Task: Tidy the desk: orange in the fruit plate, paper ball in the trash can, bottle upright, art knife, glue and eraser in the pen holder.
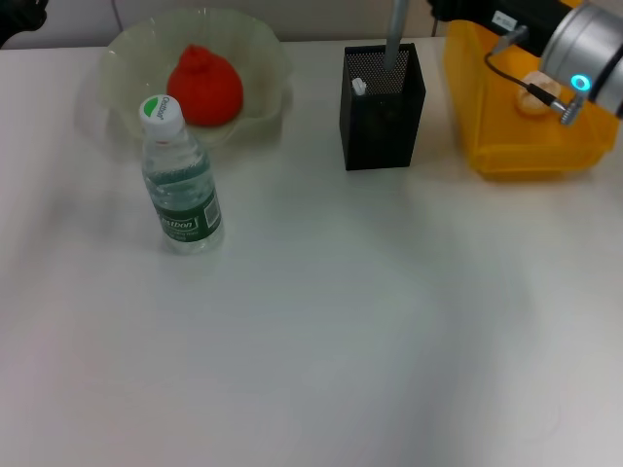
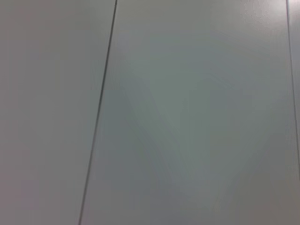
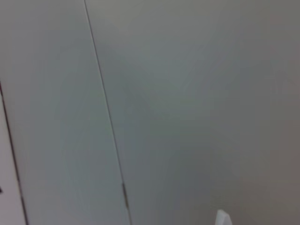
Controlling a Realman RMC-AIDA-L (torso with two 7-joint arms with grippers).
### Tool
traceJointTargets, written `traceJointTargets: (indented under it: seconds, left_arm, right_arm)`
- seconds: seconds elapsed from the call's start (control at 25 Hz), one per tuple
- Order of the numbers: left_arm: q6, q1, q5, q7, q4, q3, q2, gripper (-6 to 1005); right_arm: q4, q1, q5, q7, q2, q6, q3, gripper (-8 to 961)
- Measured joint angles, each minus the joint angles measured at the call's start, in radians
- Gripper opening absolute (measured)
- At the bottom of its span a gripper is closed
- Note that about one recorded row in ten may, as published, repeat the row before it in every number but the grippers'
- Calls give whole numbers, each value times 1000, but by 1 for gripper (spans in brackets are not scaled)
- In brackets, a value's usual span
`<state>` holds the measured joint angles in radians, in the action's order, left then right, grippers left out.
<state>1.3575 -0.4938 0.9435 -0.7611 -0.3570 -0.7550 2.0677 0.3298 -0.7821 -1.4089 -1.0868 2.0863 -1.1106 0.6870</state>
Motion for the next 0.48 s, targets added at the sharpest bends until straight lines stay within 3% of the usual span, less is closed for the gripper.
traceJointTargets:
  seconds: [0.48]
  left_arm:
    - [-1, -2, 0, 0, 4, 10, 0, 520]
  right_arm:
    - [-44, -46, 1, 51, 2, 112, 3, 257]
